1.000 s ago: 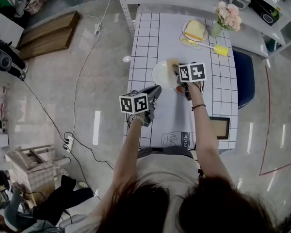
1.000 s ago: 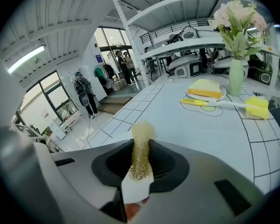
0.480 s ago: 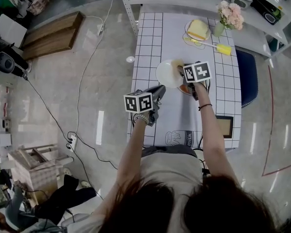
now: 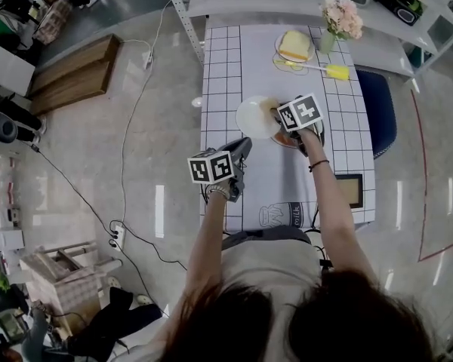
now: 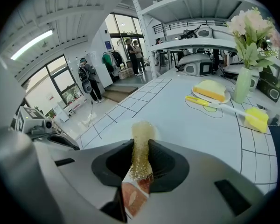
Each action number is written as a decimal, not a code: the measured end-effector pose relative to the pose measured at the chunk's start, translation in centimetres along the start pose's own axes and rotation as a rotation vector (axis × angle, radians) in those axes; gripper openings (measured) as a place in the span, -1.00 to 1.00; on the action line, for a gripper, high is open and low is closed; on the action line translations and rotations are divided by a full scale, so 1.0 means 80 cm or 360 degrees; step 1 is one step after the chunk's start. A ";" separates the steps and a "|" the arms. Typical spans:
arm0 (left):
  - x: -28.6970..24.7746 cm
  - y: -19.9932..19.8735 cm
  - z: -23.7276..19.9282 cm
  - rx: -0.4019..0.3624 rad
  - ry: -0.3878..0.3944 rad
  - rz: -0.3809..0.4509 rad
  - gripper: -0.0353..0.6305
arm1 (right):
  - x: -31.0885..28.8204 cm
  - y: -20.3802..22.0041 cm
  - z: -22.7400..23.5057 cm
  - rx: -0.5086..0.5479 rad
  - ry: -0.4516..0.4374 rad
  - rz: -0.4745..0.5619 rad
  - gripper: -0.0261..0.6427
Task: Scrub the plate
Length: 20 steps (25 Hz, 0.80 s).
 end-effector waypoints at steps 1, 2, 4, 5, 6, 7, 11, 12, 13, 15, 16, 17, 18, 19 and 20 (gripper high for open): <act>0.000 0.000 -0.001 -0.0001 -0.0005 -0.0001 -0.86 | 0.001 0.001 -0.001 0.0003 -0.0006 -0.0005 -0.70; 0.000 0.001 -0.001 -0.0001 -0.0008 -0.0002 -0.86 | 0.002 0.002 -0.001 0.0006 -0.0012 -0.0010 -0.70; 0.000 0.002 0.000 0.0003 -0.0002 0.0000 -0.86 | 0.003 0.004 -0.003 0.0004 -0.0025 -0.0021 -0.70; 0.000 0.003 0.002 0.0005 0.0004 -0.0001 -0.86 | 0.004 0.006 -0.004 0.0000 -0.0030 -0.0026 -0.70; -0.001 0.004 0.003 0.0005 0.0008 -0.0004 -0.86 | 0.006 0.009 -0.005 -0.0007 -0.0035 -0.0029 -0.70; -0.001 0.005 0.005 0.0004 0.0008 -0.0007 -0.86 | 0.007 0.011 -0.005 -0.0014 -0.0039 -0.0032 -0.70; -0.002 0.008 0.006 0.0008 0.0016 -0.0005 -0.86 | 0.010 0.012 -0.008 -0.0014 -0.0053 -0.0036 -0.70; -0.002 0.009 0.006 0.0008 0.0013 -0.0006 -0.86 | 0.010 0.013 -0.009 -0.0012 -0.0057 -0.0038 -0.70; -0.001 0.010 0.006 0.0009 0.0010 -0.0009 -0.86 | 0.011 0.014 -0.010 -0.0013 -0.0061 -0.0042 -0.70; -0.001 0.014 0.005 0.0009 0.0003 -0.0015 -0.86 | 0.013 0.018 -0.012 -0.0015 -0.0066 -0.0051 -0.70; -0.001 0.015 0.005 0.0007 0.0000 -0.0016 -0.86 | 0.013 0.019 -0.013 -0.0012 -0.0069 -0.0056 -0.70; 0.000 0.016 0.004 0.0005 -0.0002 -0.0015 -0.86 | 0.014 0.020 -0.014 -0.0007 -0.0072 -0.0059 -0.70; 0.001 0.016 0.004 0.0007 -0.0003 -0.0014 -0.86 | 0.014 0.020 -0.015 0.0000 -0.0076 -0.0062 -0.70; 0.001 0.017 0.003 0.0010 -0.0004 -0.0013 -0.86 | 0.014 0.020 -0.017 0.0006 -0.0080 -0.0066 -0.70; 0.002 0.018 0.003 0.0013 -0.0006 -0.0012 -0.86 | 0.014 0.021 -0.019 0.0010 -0.0085 -0.0070 -0.70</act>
Point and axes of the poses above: the fingertips, and each gripper's own axes: x backward along the fingers, z to its right, y out of its underside, the point moved 1 cm from there along x, backward along the fingers, and after that the axes turned 7 degrees about x, right-handed, at the moved point
